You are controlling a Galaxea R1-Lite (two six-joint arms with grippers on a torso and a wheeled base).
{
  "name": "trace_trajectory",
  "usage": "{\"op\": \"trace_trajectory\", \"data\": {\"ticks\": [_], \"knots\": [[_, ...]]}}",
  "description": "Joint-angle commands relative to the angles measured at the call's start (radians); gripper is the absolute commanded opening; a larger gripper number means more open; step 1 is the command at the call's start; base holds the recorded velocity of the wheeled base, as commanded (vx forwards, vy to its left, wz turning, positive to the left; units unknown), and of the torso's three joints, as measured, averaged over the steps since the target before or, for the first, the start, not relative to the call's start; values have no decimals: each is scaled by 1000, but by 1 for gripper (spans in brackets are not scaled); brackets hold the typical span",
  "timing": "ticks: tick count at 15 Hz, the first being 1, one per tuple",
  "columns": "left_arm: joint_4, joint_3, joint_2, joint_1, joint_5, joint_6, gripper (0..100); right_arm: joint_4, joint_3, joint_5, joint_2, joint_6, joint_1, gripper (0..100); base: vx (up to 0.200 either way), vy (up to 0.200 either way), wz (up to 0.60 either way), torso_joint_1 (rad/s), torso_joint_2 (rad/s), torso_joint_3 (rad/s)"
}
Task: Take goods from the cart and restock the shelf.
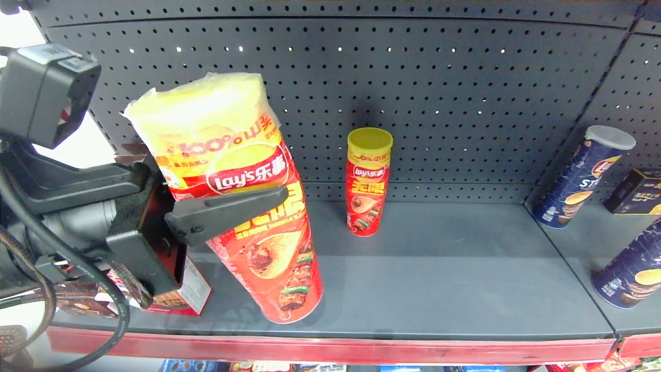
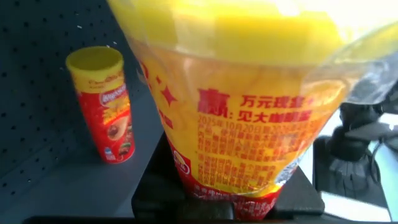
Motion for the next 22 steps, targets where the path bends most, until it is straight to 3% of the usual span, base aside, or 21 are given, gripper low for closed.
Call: {"op": "trace_trajectory", "data": {"ticks": [1, 2, 4, 5, 7, 10, 13, 16, 18, 22], "knots": [[0, -13, 2, -1, 23, -14, 0, -1, -8, 7, 15, -9, 5, 100, 0, 0, 0, 0, 0, 0], [1, -4, 0, -1, 25, -20, 0, -2, -8, 4, 15, -9, 5, 100, 0, 0, 0, 0, 0, 0], [6, 2, -5, 1, 25, -20, 0, -5, -354, 26, 236, 94, -16, 100, 0, 0, 0, 0, 0, 0], [7, 4, 2, 1, 25, -20, 0, -68, -393, 53, 432, 92, -2, 100, 0, 0, 0, 0, 0, 0], [0, -12, 37, 1, 23, -18, 0, -127, -339, 122, 495, -34, 88, 100, 0, 0, 0, 0, 0, 0], [-11, -3, 66, 4, 25, -14, 0, -200, -343, 159, 619, -43, 264, 100, 0, 0, 0, 0, 0, 0], [-31, 5, 66, 3, 23, -17, 0, -235, -431, 121, 796, -41, 424, 100, 0, 0, 0, 0, 0, 0], [-31, 13, 66, 4, 23, -17, 0, -308, -544, 150, 1000, -34, 429, 100, 0, 0, 0, 0, 0, 0], [-31, 16, 61, 6, 25, -18, 0, -449, -620, 170, 1169, 5, 427, 100, 0, 0, 0, 0, 0, 0], [-31, 10, 67, 3, 25, -17, 0, -516, -748, 237, 1370, -3, 406, 100, 0, 0, 0, 0, 0, 0]]}}
